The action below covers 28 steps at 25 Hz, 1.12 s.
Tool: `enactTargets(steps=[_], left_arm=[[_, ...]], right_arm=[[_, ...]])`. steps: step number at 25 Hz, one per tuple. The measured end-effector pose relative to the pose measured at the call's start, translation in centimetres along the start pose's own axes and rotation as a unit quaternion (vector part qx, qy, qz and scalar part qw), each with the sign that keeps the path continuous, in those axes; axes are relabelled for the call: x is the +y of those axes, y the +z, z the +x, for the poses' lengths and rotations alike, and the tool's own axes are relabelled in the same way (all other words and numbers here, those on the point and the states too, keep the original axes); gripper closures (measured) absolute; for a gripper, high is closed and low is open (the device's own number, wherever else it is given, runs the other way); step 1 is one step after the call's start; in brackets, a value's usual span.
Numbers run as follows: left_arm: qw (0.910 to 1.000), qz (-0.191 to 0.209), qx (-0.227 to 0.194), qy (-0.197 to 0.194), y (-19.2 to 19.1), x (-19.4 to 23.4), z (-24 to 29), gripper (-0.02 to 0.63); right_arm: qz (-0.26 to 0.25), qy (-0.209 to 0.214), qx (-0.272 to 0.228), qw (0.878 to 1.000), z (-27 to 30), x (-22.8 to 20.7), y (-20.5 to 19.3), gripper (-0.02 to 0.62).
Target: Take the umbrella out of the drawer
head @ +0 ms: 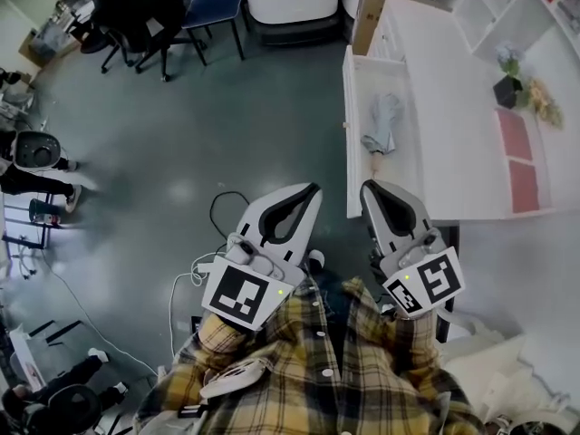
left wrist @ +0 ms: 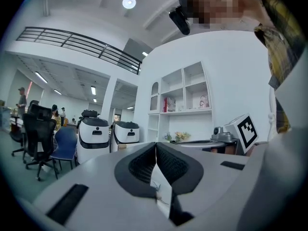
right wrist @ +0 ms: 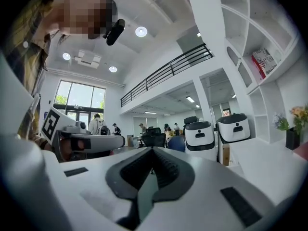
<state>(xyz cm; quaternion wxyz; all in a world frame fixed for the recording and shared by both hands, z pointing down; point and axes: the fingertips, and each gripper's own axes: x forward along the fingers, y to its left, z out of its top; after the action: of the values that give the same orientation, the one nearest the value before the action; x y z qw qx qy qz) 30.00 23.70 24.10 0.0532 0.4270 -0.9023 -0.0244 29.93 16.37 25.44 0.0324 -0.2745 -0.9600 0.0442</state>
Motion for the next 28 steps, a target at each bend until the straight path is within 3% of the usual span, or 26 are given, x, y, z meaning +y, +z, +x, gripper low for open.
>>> enactTargets(steps=[7, 16, 28], left_arm=[[0.9999, 0.002, -0.001, 0.015, 0.0, 0.2, -0.1, 0.584], [1.0, 0.002, 0.002, 0.006, -0.3, 2.9, 1.4, 0.584], [0.9998, 0.003, 0.019, -0.011, 1.1, 14.9, 6.7, 0.584]], right_arm=[[0.004, 0.022, 0.0, 1.0, 0.5, 0.4, -0.1, 0.578], [0.017, 0.025, 0.014, 0.999, 4.0, -0.3, -1.5, 0.577], [0.023, 0.023, 0.024, 0.999, 17.1, -3.5, -1.1, 0.577]])
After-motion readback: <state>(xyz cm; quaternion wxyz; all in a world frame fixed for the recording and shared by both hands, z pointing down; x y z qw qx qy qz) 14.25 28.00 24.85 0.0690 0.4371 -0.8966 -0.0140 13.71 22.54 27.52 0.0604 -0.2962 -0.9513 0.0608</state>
